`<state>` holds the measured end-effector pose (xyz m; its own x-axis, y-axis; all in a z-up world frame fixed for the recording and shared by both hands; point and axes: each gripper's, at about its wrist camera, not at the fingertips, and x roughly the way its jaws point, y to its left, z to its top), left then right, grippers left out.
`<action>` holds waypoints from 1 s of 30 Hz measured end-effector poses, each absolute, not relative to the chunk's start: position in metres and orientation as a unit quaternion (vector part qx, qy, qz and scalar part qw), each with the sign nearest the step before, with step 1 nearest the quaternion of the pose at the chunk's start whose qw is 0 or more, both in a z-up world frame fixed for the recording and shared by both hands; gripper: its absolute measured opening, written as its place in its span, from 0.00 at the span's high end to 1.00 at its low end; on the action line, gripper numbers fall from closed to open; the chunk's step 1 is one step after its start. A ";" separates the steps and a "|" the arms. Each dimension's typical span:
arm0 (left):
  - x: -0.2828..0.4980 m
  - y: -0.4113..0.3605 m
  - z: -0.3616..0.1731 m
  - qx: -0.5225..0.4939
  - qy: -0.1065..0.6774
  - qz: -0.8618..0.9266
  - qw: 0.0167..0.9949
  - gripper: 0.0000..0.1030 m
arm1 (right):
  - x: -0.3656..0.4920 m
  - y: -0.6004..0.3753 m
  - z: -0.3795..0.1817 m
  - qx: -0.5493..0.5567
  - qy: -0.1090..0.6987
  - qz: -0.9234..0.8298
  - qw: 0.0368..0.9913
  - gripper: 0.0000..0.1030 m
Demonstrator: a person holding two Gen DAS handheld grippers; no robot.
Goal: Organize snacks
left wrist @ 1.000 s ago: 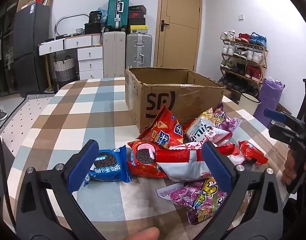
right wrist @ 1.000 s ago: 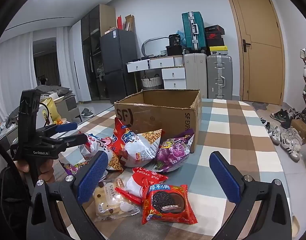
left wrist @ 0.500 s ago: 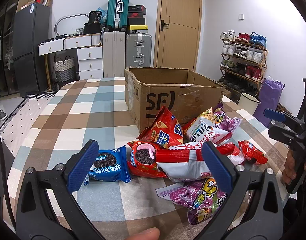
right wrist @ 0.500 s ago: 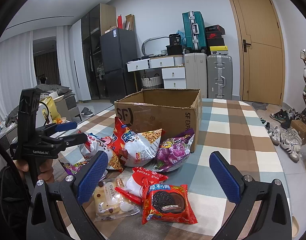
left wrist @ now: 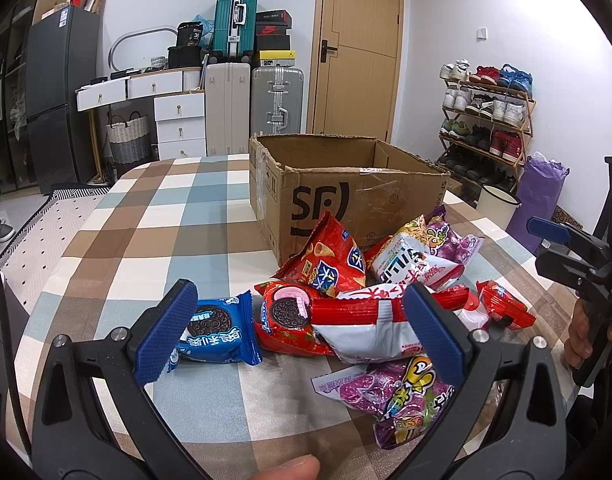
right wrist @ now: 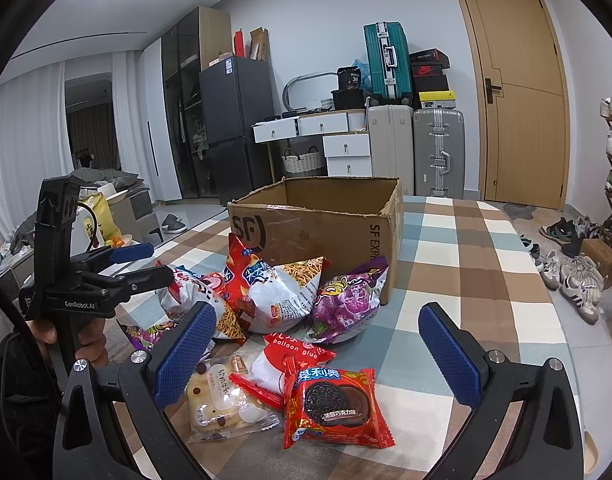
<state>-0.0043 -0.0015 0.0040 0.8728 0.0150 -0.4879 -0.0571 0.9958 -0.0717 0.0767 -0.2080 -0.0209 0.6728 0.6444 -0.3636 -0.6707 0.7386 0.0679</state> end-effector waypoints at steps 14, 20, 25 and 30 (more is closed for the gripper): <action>-0.004 -0.002 0.004 -0.042 0.252 0.019 0.966 0.01 | 0.076 -0.207 -0.021 -0.036 0.185 0.359 0.914 0.00; -0.004 -0.002 0.003 -0.042 0.252 0.019 0.967 0.01 | 0.077 -0.209 -0.021 -0.036 0.185 0.358 0.914 0.00; -0.004 -0.001 0.003 -0.042 0.252 0.019 0.967 0.01 | 0.077 -0.209 -0.021 -0.037 0.185 0.358 0.915 0.00; -0.004 -0.001 0.003 -0.042 0.252 0.019 0.967 0.01 | 0.075 -0.212 -0.023 -0.035 0.186 0.357 0.915 0.00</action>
